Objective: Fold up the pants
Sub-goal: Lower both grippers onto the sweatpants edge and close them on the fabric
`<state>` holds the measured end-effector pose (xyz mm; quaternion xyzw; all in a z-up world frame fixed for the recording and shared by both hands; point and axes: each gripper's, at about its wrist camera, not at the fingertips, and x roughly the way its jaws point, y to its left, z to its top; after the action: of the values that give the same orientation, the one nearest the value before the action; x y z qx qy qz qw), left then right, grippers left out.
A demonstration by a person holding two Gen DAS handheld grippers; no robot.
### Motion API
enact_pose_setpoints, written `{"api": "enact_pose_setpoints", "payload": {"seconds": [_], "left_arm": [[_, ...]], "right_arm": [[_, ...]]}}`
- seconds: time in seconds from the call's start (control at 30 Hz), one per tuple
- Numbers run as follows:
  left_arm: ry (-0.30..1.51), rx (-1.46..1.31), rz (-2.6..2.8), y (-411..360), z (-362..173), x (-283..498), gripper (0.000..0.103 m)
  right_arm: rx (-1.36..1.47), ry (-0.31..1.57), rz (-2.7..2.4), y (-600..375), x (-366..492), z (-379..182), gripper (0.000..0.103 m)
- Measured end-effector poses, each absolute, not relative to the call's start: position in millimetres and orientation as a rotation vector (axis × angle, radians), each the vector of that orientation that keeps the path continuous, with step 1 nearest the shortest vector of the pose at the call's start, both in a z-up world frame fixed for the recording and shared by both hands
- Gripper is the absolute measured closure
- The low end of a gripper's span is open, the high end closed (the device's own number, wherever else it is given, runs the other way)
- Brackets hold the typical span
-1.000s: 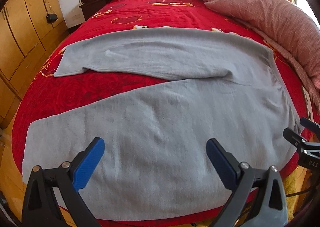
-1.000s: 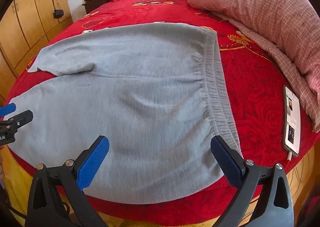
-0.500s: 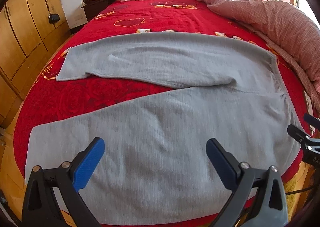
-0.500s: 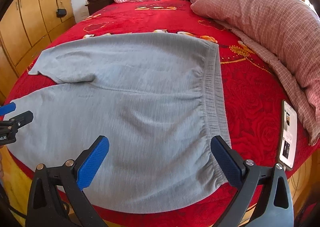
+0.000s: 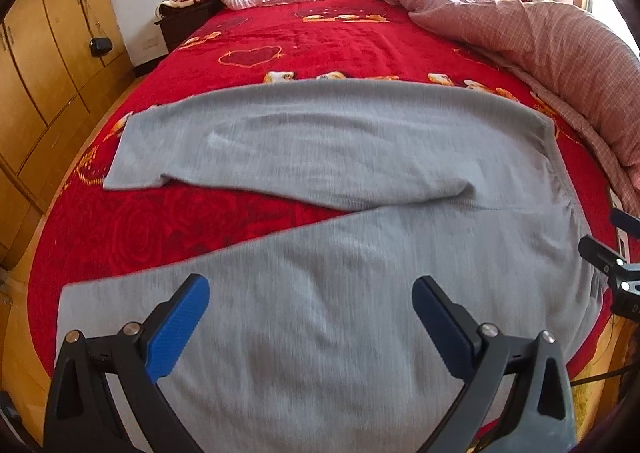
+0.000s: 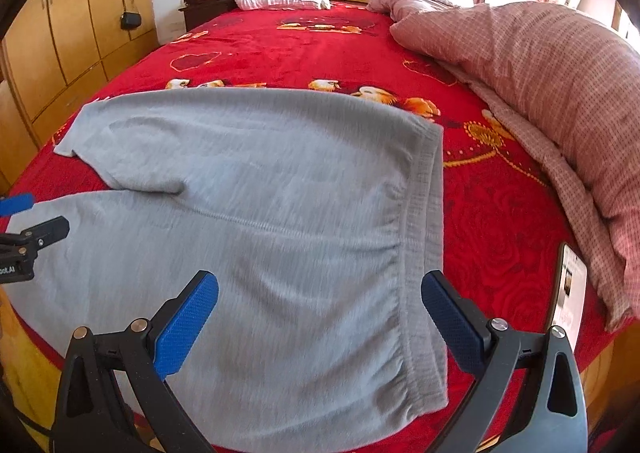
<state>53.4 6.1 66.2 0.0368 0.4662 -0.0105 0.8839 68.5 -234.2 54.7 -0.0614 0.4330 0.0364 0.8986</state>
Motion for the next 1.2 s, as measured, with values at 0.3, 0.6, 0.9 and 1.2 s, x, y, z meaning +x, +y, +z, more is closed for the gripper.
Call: {"api": "enact_pose_setpoints", "payload": {"seconds": [0.3, 0.6, 0.9, 1.2], "left_arm": [[0.951, 0.141, -0.056, 8, 80, 103, 0.0], [0.994, 0.186, -0.11, 18, 74, 175, 0.0], [1.01, 0.244, -0.145, 39, 64, 252, 0.0], [1.033, 0.3, -0.16, 59, 42, 312, 0.0]], "right_arm": [[-0.173, 0.902, 0.064, -243, 107, 64, 0.0], [-0.204, 0.935, 0.065, -254, 157, 67, 0.0], [-0.211, 0.995, 0.049, -266, 219, 57, 0.0], [-0.224, 1.058, 0.082, -265, 269, 38, 0.0]]}}
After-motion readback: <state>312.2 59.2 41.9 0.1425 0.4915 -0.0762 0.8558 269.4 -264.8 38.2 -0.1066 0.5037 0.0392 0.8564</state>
